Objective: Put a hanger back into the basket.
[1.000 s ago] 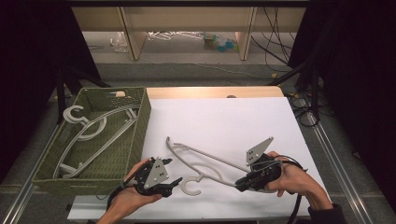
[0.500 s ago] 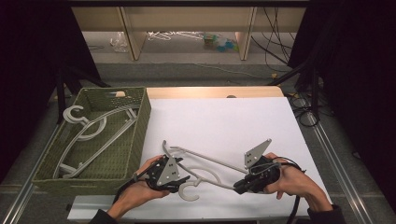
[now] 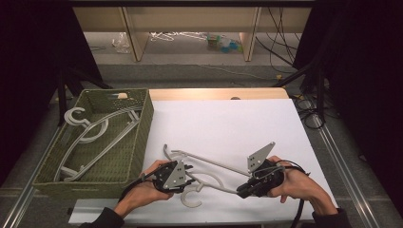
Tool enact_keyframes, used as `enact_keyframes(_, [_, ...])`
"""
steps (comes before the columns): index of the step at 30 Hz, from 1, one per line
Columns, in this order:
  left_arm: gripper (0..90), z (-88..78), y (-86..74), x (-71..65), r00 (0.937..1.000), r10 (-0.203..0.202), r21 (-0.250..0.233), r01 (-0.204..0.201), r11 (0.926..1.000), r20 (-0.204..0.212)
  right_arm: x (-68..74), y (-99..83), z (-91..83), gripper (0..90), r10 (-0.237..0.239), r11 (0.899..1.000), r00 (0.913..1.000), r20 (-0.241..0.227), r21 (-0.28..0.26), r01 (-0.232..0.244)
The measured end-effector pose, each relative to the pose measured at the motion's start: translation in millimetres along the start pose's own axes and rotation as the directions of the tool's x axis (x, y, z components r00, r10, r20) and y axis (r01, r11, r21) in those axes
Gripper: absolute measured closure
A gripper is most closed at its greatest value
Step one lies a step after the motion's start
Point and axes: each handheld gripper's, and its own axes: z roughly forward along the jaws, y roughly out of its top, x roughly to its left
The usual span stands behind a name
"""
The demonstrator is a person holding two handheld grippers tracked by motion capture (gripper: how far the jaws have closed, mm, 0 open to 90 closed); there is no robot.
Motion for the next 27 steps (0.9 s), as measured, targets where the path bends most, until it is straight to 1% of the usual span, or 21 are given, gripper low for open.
enact_keyframes(1, [59.1, 0.3, -0.4, 0.0, 0.9999, 0.011, -0.006, -0.011, 0.9999, 0.005, -0.2, -0.2, 0.0, 82.2, -0.002, 1.0, 1.0, 0.0, -0.003, 0.002])
enact_keyframes(2, [60.2, -0.6, 0.1, 0.6, 0.9993, 0.035, 0.004, -0.035, 0.9994, 0.012, -0.3, -0.4, 0.0, 82.2, -0.003, 1.0, 1.0, 0.002, -0.006, 0.003])
enact_keyframes(3, [61.3, -0.4, 0.0, -0.3, 0.9989, 0.047, 0.002, -0.047, 0.9989, 0.009, -0.6, -0.5, -0.1, 82.1, -0.005, 1.0, 1.0, 0.001, -0.007, 0.005])
enact_keyframes(4, [62.4, -1.3, 0.8, -0.5, 0.9977, 0.067, 0.016, -0.067, 0.9976, 0.008, -0.7, -0.3, -0.1, 82.0, -0.008, 1.0, 1.0, 0.005, -0.005, 0.008])
enact_keyframes(5, [63.7, -1.9, 1.7, -0.7, 0.9964, 0.084, 0.024, -0.084, 0.9961, 0.011, -1.0, 0.4, -0.1, 81.9, -0.024, 1.0, 0.9997, 0.009, -0.006, 0.024])
enact_keyframes(7, [65.7, -2.5, 2.4, -1.3, 0.9956, 0.092, 0.03, -0.092, 0.9953, 0.017, -1.2, 1.0, -0.3, 81.7, -0.034, 0.999, 0.9993, 0.015, -0.011, 0.034])
enact_keyframes(9, [67.3, -6.0, 5.9, -1.6, 0.9929, 0.119, 0.019, -0.119, 0.9927, 0.009, -1.9, 1.4, -3.6, 80.3, -0.04, 0.999, 0.9981, 0.046, -0.017, 0.041])
enact_keyframes(10, [68.3, -7.3, 7.6, -2.3, 0.9912, 0.132, 0.024, -0.132, 0.991, 0.013, -2.6, 1.3, -5.2, 79.5, -0.04, 0.999, 0.9972, 0.064, -0.018, 0.041])
enact_keyframes(13, [70.6, -10.1, 11.6, -4.2, 0.9903, 0.137, 0.033, -0.138, 0.99, 0.024, -2.8, 1.0, -8.4, 77.8, -0.033, 0.999, 0.9954, 0.09, -0.026, 0.035])
enact_keyframes(14, [70.6, -11.6, 13.7, -4.6, 0.9895, 0.144, 0.033, -0.144, 0.989, 0.017, -2.8, 1.0, -8.4, 77.8, -0.033, 0.999, 0.9954, 0.09, -0.026, 0.035])
enact_keyframes(15, [71.1, -12.9, 15.7, -4.8, 0.9888, 0.149, 0.029, -0.149, 0.9884, 0.008, -3.2, 0.7, -9.2, 77.0, -0.033, 0.999, 0.9941, 0.103, -0.022, 0.036])
enact_keyframes(17, [72.3, -15.8, 19.1, -5.8, 0.9896, 0.143, 0.024, -0.143, 0.9894, 0.012, -5.6, -0.1, -10.5, 75.1, -0.02, 0.999, 0.9904, 0.137, -0.027, 0.024])
enact_keyframes(18, [72.8, -17.4, 20.9, -5.8, 0.9893, 0.145, 0.02, -0.146, 0.9892, 0.007, -6.5, -0.4, -10.8, 74.6, -0.014, 1.0, 0.9897, 0.142, -0.026, 0.018])
enact_keyframes(19, [73.4, -18.6, 22.8, -6.0, 0.9908, 0.134, 0.016, -0.135, 0.9908, 0.017, -7.3, -0.8, -10.8, 73.8, -0.015, 1.0, 0.9885, 0.15, -0.024, 0.019])
enact_keyframes(20, [74.0, -20.0, 24.6, -5.6, 0.9908, 0.134, 0.008, -0.134, 0.9909, 0.017, -8.4, -1.2, -10.6, 72.5, -0.011, 1.0, 0.9863, 0.165, -0.026, 0.015])
enact_keyframes(21, [76.0, -23.0, 27.6, -5.7, 0.993, 0.118, -0.01, -0.118, 0.993, 0.009, -10.4, -2.0, -10.5, 68.5, 0.0, 1.0, 0.984, 0.178, -0.026, 0.004])
enact_keyframes(22, [77.3, -24.2, 28.9, -5.6, 0.9958, 0.084, -0.019, -0.084, 0.9963, 0.035, -11.6, -2.1, -10.4, 66.7, 0.008, 1.0, 0.9818, 0.19, -0.029, -0.003])
enact_keyframes(23, [77.9, -24.2, 28.9, -5.6, 0.9958, 0.084, -0.019, -0.084, 0.9963, 0.035, -11.6, -2.1, -10.4, 66.7, 0.008, 1.0, 0.9818, 0.19, -0.029, -0.003])
enact_keyframes(25, [78.3, -24.1, 31.6, -7.9, 0.993, 0.117, -0.004, -0.117, 0.9932, 0.02, -13.6, -2.7, -10.3, 65.2, 0.019, 0.999, 0.9776, 0.21, -0.032, -0.012])
enact_keyframes(26, [78.3, -22.6, 32.6, -8.9, 0.9958, 0.088, 0.005, -0.088, 0.9961, 0.026, -13.6, -2.6, -10.1, 64.0, 0.018, 0.999, 0.977, 0.212, -0.033, -0.012])
enact_keyframes(27, [78.2, -22.6, 32.6, -8.9, 0.9958, 0.088, 0.005, -0.088, 0.9961, 0.026, -13.6, -2.6, -10.1, 64.0, 0.018, 0.999, 0.977, 0.212, -0.033, -0.012])
